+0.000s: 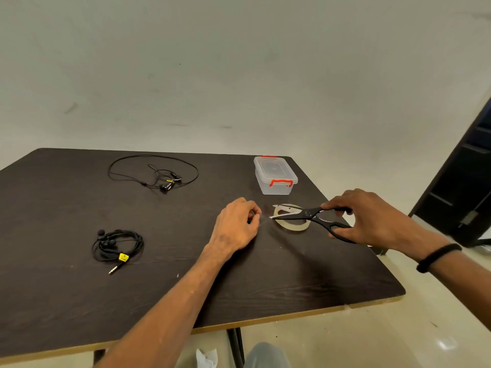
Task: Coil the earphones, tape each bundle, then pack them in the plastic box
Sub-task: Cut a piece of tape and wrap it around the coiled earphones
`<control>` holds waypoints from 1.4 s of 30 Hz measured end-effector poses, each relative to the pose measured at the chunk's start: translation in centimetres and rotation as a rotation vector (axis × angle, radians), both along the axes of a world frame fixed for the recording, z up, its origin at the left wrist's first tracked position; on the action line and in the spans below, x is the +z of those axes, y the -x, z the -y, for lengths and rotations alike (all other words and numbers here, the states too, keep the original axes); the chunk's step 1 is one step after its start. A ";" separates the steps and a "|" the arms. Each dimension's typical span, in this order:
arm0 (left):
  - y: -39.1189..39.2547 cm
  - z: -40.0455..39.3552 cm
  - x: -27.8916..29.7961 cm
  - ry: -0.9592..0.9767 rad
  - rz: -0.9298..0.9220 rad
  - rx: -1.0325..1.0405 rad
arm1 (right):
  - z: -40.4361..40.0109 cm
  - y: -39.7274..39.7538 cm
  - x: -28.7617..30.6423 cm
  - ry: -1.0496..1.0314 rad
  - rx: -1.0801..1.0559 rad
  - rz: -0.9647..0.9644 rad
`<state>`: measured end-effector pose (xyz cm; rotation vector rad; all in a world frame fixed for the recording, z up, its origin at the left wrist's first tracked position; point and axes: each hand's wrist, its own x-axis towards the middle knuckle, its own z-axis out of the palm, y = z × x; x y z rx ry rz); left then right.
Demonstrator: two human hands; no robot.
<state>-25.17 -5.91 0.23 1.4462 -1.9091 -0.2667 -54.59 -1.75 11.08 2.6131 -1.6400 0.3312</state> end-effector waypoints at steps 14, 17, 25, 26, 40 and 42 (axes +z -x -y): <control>0.1 0.2 -0.4 0.076 0.043 -0.017 | 1.3 -1.8 -0.5 0.022 0.026 -0.031; 0.1 0.3 -0.3 0.082 0.041 -0.022 | 1.3 -1.8 -0.3 0.024 0.014 -0.044; 0.1 0.3 -0.4 0.084 0.041 -0.022 | 1.2 -1.8 -0.5 0.016 -0.027 -0.057; 0.1 0.3 -0.4 0.085 0.042 -0.022 | 1.2 -1.8 -0.6 0.020 -0.033 -0.060; 0.1 0.2 -0.3 0.064 0.048 -0.021 | 0.2 -2.1 -1.4 0.065 -0.134 -0.095; 0.0 0.2 -0.3 0.059 0.046 -0.019 | 0.0 -2.2 -1.6 0.069 -0.151 -0.087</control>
